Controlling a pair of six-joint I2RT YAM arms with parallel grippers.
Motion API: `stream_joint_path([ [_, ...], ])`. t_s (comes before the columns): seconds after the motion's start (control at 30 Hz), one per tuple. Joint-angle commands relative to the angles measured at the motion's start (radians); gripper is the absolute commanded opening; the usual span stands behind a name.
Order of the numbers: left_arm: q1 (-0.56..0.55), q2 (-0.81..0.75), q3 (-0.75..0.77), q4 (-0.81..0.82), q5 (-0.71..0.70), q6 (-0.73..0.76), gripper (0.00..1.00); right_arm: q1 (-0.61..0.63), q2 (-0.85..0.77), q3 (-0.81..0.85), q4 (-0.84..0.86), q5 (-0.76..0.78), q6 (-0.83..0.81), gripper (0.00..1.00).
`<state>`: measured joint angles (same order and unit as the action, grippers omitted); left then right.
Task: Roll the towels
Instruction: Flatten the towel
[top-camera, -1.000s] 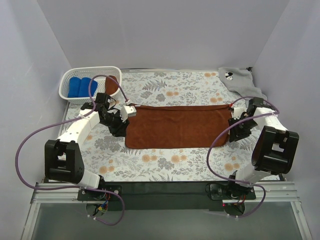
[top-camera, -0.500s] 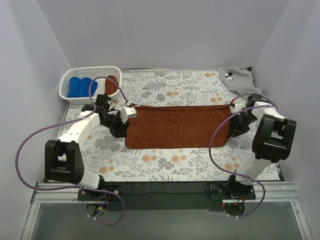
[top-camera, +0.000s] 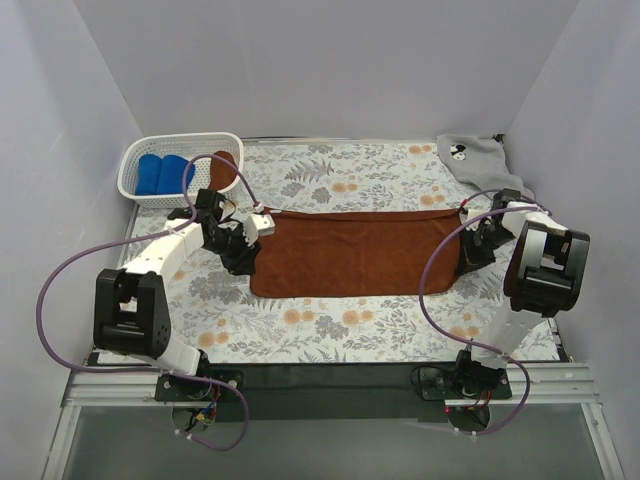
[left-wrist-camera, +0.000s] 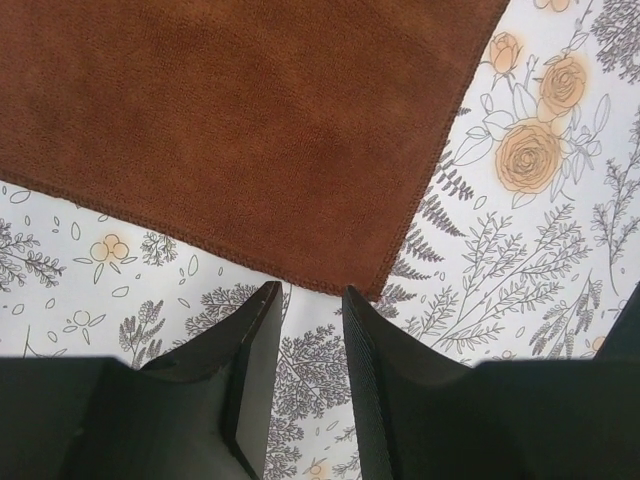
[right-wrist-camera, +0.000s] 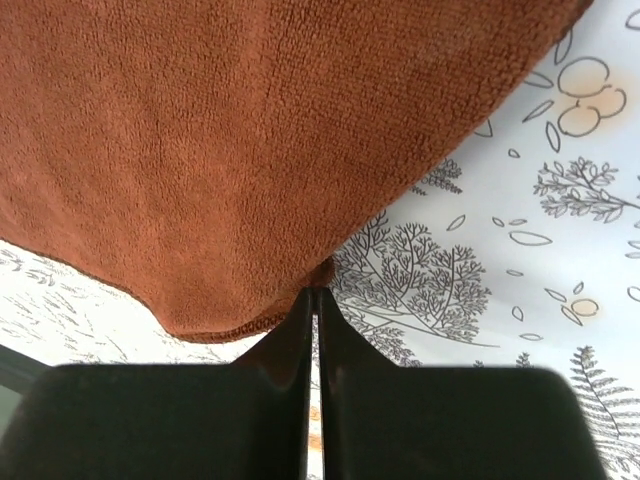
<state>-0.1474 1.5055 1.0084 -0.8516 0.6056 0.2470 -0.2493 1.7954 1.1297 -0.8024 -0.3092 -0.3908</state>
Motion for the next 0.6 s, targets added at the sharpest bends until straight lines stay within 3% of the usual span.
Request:
stream_joint_path([
  [0.0,-0.012,0.016,0.001,0.031,-0.012,0.001,0.28,-0.016,-0.065,-0.008,-0.027,0.008,-0.02,0.01],
  [0.37,-0.07,0.053,-0.056,0.094,-0.044,0.009,0.19,-0.048,-0.309,-0.133,-0.095,0.255,-0.174,0.01],
  [0.57,-0.145,0.123,-0.1,0.143,-0.118,-0.015,0.13,-0.048,-0.275,-0.208,-0.066,0.255,-0.194,0.01],
])
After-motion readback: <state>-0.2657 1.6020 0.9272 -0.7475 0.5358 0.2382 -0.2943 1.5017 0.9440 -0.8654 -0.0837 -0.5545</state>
